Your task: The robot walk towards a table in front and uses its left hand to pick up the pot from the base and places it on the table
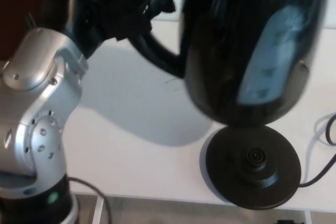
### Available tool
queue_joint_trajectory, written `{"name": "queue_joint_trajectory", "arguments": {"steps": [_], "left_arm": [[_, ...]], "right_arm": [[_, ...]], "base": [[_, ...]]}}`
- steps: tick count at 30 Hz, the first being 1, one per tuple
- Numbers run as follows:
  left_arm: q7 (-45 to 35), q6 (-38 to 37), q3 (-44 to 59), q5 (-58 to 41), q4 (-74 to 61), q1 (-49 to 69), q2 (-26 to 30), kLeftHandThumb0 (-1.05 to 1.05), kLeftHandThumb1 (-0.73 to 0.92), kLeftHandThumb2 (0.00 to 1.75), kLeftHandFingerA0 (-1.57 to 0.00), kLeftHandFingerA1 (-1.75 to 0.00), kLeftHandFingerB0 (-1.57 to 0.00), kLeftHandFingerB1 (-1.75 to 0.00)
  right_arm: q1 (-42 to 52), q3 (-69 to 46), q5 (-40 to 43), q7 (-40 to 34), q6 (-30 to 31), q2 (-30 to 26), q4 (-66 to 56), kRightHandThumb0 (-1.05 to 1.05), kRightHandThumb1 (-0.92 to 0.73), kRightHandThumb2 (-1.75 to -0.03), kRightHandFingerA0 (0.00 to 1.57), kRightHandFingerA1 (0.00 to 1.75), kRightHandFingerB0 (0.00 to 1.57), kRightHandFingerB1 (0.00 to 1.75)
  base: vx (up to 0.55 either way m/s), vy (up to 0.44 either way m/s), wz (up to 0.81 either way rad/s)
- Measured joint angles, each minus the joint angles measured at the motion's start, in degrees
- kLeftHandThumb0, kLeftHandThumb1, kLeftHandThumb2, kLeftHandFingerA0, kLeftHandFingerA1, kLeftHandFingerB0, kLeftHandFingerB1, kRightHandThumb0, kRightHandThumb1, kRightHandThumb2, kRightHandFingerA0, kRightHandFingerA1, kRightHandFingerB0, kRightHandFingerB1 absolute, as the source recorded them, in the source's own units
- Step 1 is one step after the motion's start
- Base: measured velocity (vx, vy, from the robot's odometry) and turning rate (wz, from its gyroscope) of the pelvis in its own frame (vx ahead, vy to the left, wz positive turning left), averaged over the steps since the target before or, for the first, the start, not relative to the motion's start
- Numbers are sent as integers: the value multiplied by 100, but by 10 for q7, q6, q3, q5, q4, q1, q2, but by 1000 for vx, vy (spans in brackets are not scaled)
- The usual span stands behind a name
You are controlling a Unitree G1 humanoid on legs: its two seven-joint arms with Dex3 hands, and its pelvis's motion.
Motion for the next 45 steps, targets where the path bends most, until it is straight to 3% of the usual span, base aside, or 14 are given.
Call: {"name": "queue_joint_trajectory", "arguments": {"steps": [19, 22, 23, 28, 29, 30, 31, 32, 33, 34, 35, 36, 43, 45], "left_arm": [[10, -70, -50, 93, 65, 123, 168, 7, 74, 73, -82, -166, -75, -116], [15, -95, -58, 100, 72, 134, 182, 4, 71, 79, -91, -155, -80, -109], [17, -102, -61, 103, 73, 138, 186, -1, 73, 73, -107, -132, -83, -86], [25, -139, -80, 119, 81, 159, 202, 6, 74, 72, -107, -129, -83, -81], [27, -147, -85, 123, 82, 165, 206, 3, 76, 62, -106, -115, -76, -63], [29, -154, -90, 127, 83, 171, 209, -10, 58, 56, -78, -61, -45, -42], [30, -160, -94, 129, 84, 176, 212, -10, 58, 56, -78, -61, -45, -42], [30, -165, -97, 131, 84, 181, 214, -30, 48, 59, -38, -47, -20, -35], [30, -174, -102, 134, 84, 190, 217, -15, 39, 87, -5, -49, 0, -47], [29, -180, -104, 135, 84, 195, 221, -15, 39, 87, -5, -49, 0, -47], [24, -188, -108, 137, 82, 201, 232, -38, 29, 63, 0, -18, 0, -7], [15, -195, -113, 138, 80, 205, 248, -46, 32, 64, 0, -11, 0, 0], [-53, -202, -129, 131, 81, 201, 344, -83, 46, 87, 0, -6, 0, 0], [-73, -203, -135, 126, 86, 199, 366, -85, 41, 75, 0, 0, 0, 0]], "right_arm": [[0, -1, 0, 0, 0, 2, 0, -49, -57, -59, 91, 51, 72, 42], [0, -1, 0, 0, 0, 2, 0, -49, -57, -59, 91, 51, 71, 41], [0, -1, 0, 0, 0, 2, 0, -48, -58, -59, 92, 51, 71, 41], [0, -1, 0, 0, 0, 2, 0, -48, -58, -59, 90, 49, 70, 41], [0, -1, 0, 0, 0, 2, 0, -48, -58, -59, 91, 50, 70, 41], [0, -1, 0, 0, 0, 2, 0, -48, -58, -59, 90, 51, 71, 42], [0, -1, 0, 0, 0, 2, 0, -48, -58, -59, 90, 51, 71, 42], [0, -1, 0, 0, 0, 2, 0, -48, -58, -59, 91, 51, 71, 42], [0, -1, 0, 0, 0, 2, 0, -48, -58, -59, 92, 52, 72, 42], [0, -1, 0, 0, 0, 2, 0, -48, -58, -59, 92, 52, 72, 42], [0, -1, 0, 0, -1, 2, 0, -47, -59, -60, 90, 50, 70, 41], [0, -1, 0, 0, -1, 1, 0, -47, -61, -60, 89, 49, 70, 41], [0, -1, 0, 0, -1, 0, 0, -45, -65, -61, 83, 45, 69, 41], [0, -1, 0, 0, -1, 0, 0, -44, -65, -61, 82, 45, 69, 41]], "base": [[0, 0, 0], [0, 0, 0], [0, 0, 0], [0, 0, 0], [0, 0, 0], [0, 0, 0], [0, 0, 0], [0, 0, 0], [0, 0, 0], [0, 0, 0], [0, 0, 0], [0, 0, 0], [0, 0, 0], [0, 0, 0]]}}
